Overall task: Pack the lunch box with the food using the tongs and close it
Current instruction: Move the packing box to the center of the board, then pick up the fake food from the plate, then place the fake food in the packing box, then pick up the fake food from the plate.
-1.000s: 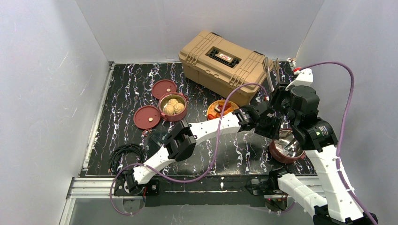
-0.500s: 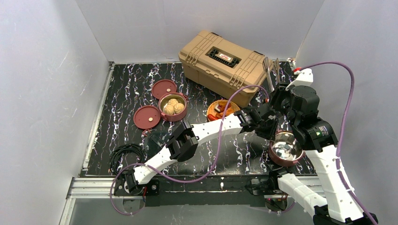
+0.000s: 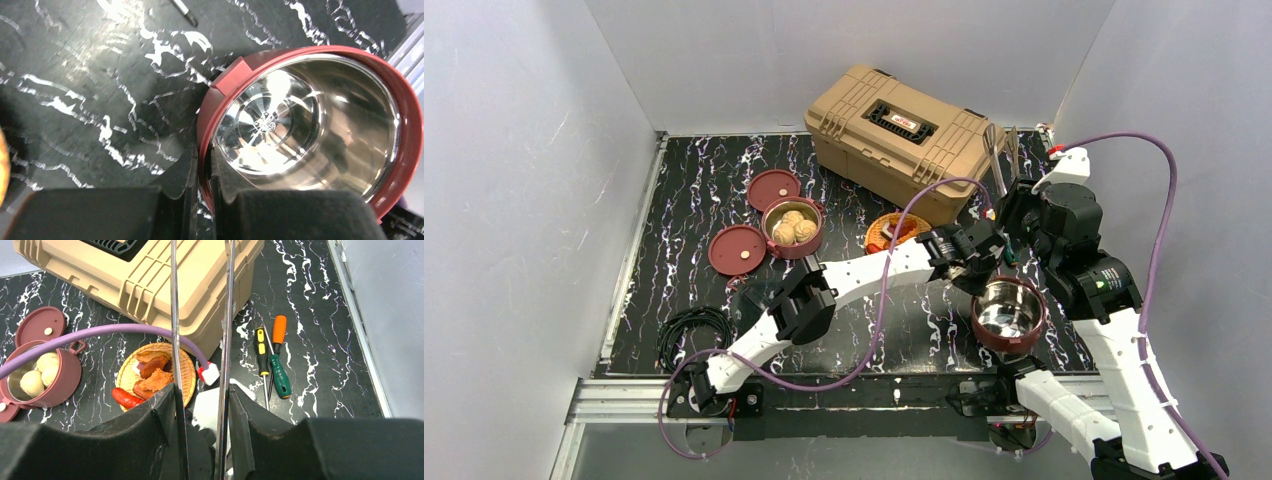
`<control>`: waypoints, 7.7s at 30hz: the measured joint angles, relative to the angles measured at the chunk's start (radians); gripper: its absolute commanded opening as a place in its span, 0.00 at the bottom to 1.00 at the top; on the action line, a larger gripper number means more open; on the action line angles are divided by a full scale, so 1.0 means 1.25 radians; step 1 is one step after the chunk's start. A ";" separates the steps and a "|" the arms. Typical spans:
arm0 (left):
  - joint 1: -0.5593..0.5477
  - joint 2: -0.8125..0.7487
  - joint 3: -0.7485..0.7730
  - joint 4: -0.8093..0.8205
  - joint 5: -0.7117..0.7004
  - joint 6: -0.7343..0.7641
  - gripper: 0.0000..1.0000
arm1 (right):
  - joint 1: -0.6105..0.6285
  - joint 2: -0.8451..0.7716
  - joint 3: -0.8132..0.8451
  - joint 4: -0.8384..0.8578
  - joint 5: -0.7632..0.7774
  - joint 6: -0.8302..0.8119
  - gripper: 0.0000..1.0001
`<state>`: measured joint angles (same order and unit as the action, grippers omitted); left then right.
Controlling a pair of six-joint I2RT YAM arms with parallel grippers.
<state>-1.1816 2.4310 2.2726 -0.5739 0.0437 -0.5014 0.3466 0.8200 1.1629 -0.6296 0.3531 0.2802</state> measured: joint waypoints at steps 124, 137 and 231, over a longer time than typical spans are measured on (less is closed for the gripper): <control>0.665 -1.016 -0.938 0.084 -0.101 0.231 0.98 | 0.391 0.493 0.080 -0.189 -0.087 -0.121 0.03; 0.665 -1.020 -0.944 0.094 -0.110 0.230 0.98 | 0.394 0.388 0.078 -0.139 -0.042 -0.061 0.03; 0.708 -1.040 -0.962 0.107 -0.158 0.234 0.98 | 0.414 0.221 0.028 -0.182 0.084 0.186 0.45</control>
<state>-0.2962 1.1305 1.0706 -0.4404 -0.1535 -0.2085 0.8646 1.0958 1.1976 -0.8574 0.4583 0.5129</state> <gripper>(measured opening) 0.983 0.457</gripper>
